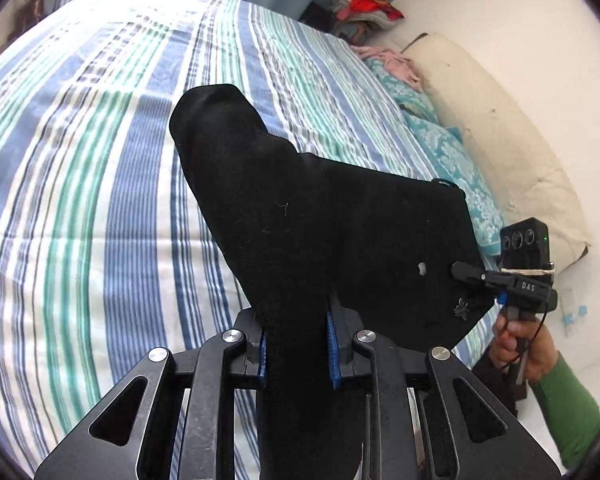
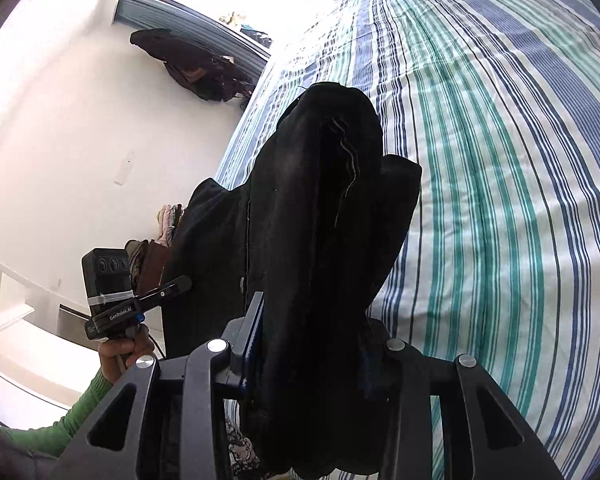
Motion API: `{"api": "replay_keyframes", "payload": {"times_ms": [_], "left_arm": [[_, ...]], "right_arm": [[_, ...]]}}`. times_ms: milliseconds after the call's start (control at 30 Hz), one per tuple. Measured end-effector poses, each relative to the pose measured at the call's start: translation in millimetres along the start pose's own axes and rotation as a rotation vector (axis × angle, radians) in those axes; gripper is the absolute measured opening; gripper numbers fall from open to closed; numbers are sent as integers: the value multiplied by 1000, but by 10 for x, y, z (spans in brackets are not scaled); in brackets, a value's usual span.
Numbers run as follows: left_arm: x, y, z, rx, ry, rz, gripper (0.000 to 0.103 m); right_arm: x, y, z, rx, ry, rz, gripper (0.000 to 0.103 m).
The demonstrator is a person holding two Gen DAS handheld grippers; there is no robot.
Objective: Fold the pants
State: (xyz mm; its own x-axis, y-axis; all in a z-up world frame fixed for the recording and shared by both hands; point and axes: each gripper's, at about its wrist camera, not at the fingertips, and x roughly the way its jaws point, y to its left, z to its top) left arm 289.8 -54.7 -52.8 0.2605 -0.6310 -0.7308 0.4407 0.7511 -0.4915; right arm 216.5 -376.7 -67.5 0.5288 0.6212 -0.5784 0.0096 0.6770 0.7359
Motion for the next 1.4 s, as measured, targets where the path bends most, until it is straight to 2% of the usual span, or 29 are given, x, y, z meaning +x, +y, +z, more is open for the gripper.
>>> {"api": "replay_keyframes", "payload": {"times_ms": [167, 200, 233, 267, 300, 333, 367, 400, 433, 500, 533, 600, 667, 733, 767, 800, 867, 967, 1067, 1200, 1267, 1400], "left_arm": [[267, 178, 457, 32, -44, 102, 21], [351, 219, 495, 35, -47, 126, 23], [433, 264, 494, 43, -45, 167, 28], [503, 326, 440, 55, -31, 235, 34], [594, 369, 361, 73, -3, 330, 44], [703, 380, 269, 97, 30, 424, 47], [751, 393, 162, 119, 44, 489, 47], [729, 404, 37, 130, 33, 499, 51], [653, 405, -86, 135, 9, 476, 63], [455, 360, -337, 144, -36, 491, 81], [345, 314, -454, 157, -66, 509, 86], [154, 188, -631, 191, -115, 546, 90], [-12, 8, -745, 221, -169, 621, 95], [-151, -199, -854, 238, -241, 745, 103], [-204, -290, -870, 233, -268, 812, 102], [-260, -371, -898, 231, -297, 848, 102], [-368, -499, -963, 222, -298, 820, 102], [-407, -632, -1013, 194, -203, 728, 102], [-418, -794, -1159, 167, -143, 701, 102], [-538, -919, -1433, 104, -143, 635, 102], [-598, -1004, -1494, 135, -149, 650, 102], [-812, -1112, -1475, 171, -218, 693, 102]], "right_arm": [[444, 112, 709, -32, -12, -60, 38], [502, 105, 799, -35, -15, -75, 39], [556, 91, 862, -36, -14, -93, 39], [632, 59, 905, -36, -6, -129, 43], [699, 11, 900, -36, 11, -194, 51], [777, -44, 888, -30, 33, -283, 53], [836, -122, 834, -12, 53, -365, 56], [815, -231, 736, 13, 61, -403, 56], [753, -296, 626, 27, 49, -395, 57], [523, -329, 394, 21, -29, -389, 79], [368, -312, 270, 8, -71, -410, 83], [100, -235, 7, -29, -130, -440, 103], [-115, -104, -230, -66, -185, -497, 103], [-257, 68, -446, -96, -228, -584, 103], [-314, 152, -546, -109, -242, -645, 103], [-344, 259, -636, -124, -252, -693, 103], [-376, 466, -809, -155, -284, -716, 103], [-339, 753, -1059, -203, -286, -751, 103], [-235, 1025, -1231, -235, -240, -793, 103], [-239, 1229, -1464, -197, -199, -737, 103], [-278, 1325, -1568, -201, -204, -758, 103], [-371, 1467, -1711, -200, -216, -772, 103]]}}
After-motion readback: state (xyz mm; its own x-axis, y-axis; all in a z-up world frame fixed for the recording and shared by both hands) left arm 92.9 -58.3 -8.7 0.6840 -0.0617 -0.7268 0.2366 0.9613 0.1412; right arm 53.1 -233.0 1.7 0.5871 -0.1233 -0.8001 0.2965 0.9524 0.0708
